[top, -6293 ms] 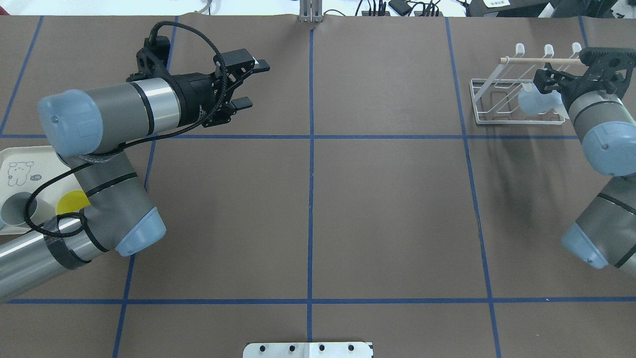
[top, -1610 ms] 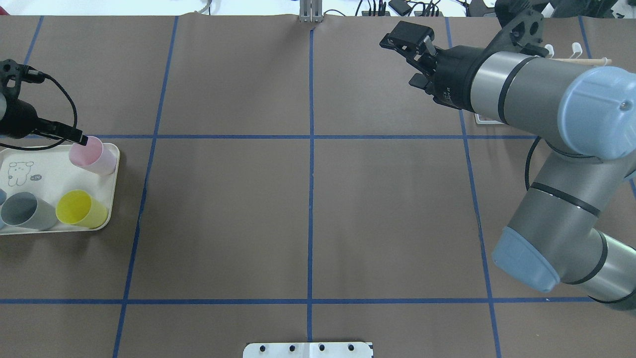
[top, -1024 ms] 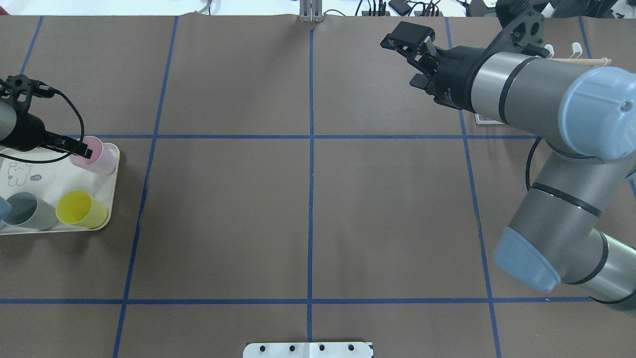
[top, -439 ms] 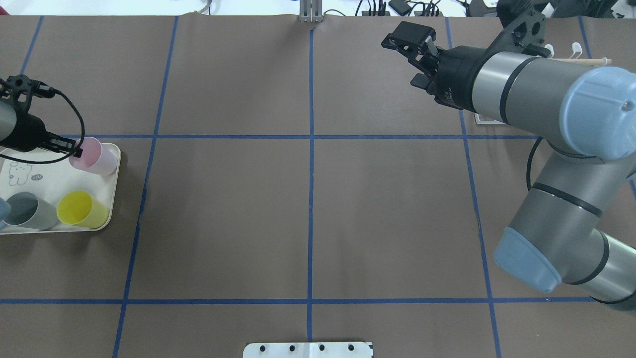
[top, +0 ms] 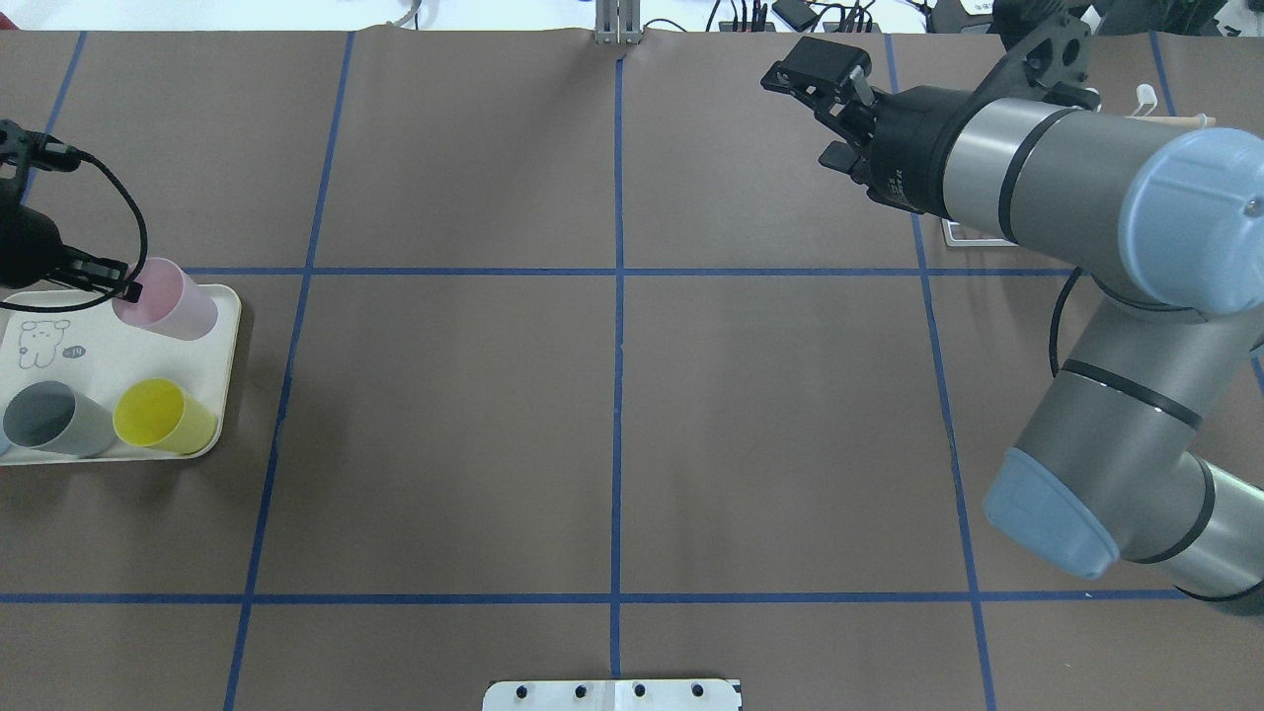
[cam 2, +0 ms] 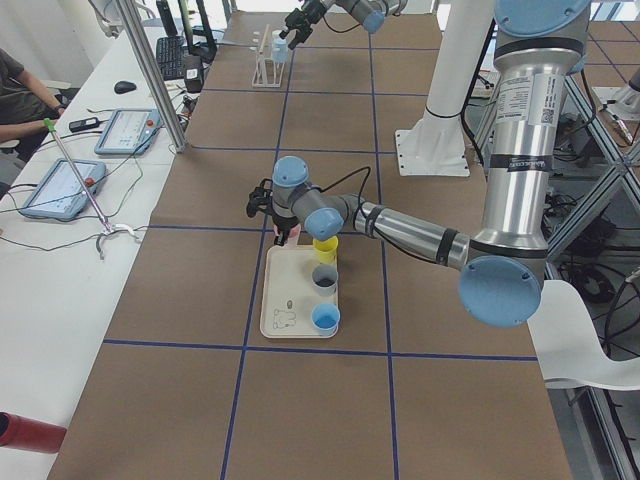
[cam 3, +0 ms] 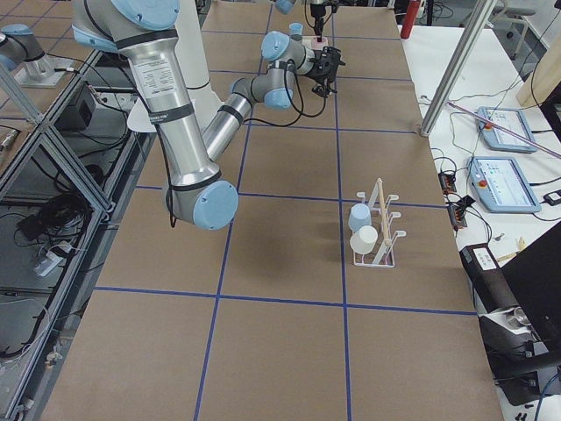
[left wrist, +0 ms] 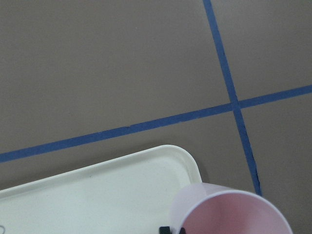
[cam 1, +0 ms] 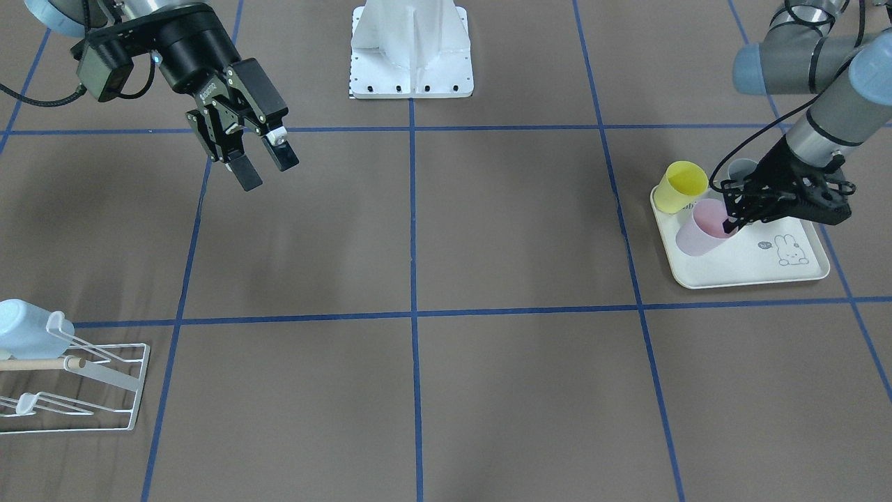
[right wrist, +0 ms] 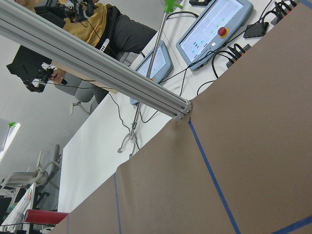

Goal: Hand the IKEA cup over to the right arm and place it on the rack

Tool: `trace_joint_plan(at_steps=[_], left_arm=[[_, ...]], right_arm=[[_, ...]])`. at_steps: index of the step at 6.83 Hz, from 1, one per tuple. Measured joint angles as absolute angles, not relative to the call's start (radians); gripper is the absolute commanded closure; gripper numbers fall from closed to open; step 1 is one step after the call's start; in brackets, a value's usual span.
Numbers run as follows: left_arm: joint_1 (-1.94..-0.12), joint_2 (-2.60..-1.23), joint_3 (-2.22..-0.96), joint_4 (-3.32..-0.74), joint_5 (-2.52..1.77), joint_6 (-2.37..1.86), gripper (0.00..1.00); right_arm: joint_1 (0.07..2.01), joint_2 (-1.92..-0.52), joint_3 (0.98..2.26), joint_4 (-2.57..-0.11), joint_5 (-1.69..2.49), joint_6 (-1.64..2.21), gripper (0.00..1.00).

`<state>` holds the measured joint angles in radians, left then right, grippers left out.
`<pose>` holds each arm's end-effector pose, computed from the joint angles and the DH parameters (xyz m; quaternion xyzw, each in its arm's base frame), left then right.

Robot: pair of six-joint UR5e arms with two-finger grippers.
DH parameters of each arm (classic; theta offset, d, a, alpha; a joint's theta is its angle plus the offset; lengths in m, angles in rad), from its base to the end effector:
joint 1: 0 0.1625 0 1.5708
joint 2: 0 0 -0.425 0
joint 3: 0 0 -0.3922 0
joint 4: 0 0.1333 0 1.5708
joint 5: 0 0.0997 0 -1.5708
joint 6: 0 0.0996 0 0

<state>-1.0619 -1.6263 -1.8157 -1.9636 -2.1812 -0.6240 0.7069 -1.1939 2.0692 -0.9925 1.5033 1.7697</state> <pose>0.1902 -0.4974 0.4699 0.1217 0.4123 0.0503 0.9015 -0.3030 -0.4429 0.1692 0.1913 -0.6365 0.3470 0.6618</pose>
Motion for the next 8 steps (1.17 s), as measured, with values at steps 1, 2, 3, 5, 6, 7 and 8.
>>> trace_joint_plan(at_steps=[1, 2, 3, 5, 6, 7, 8], left_arm=[[-1.11, -1.653, -1.846, -1.886, -2.18, -0.61, 1.0], [-1.144, -1.699, -1.848, -1.844, -2.181, -0.616, 1.0], [-1.159, -1.766, -1.83, -1.829, -2.186, -0.675, 1.0], [-1.14, -1.918, -1.791, -1.867, -2.191, -0.985, 1.0], [-1.094, -1.952, -1.777, -1.975, -2.185, -1.185, 1.0], [-1.041, -1.96, -1.747, -2.168, -2.149, -1.407, 1.0], [-0.983, -1.96, -1.7, -2.412, -2.079, -1.649, 1.0]], right_arm=[[0.707, -1.195, 2.069, -0.992, 1.504, 1.771, 0.0], [0.707, -1.194, 2.069, -0.992, 1.504, 1.773, 0.0], [0.706, -1.192, 2.069, -0.993, 1.505, 1.776, 0.0], [0.705, -1.188, 2.069, -0.993, 1.508, 1.779, 0.0], [0.705, -1.186, 2.068, -0.993, 1.509, 1.78, 0.0], [0.704, -1.184, 2.068, -0.994, 1.51, 1.781, 0.0], [0.704, -1.183, 2.068, -0.993, 1.512, 1.786, 0.0]])
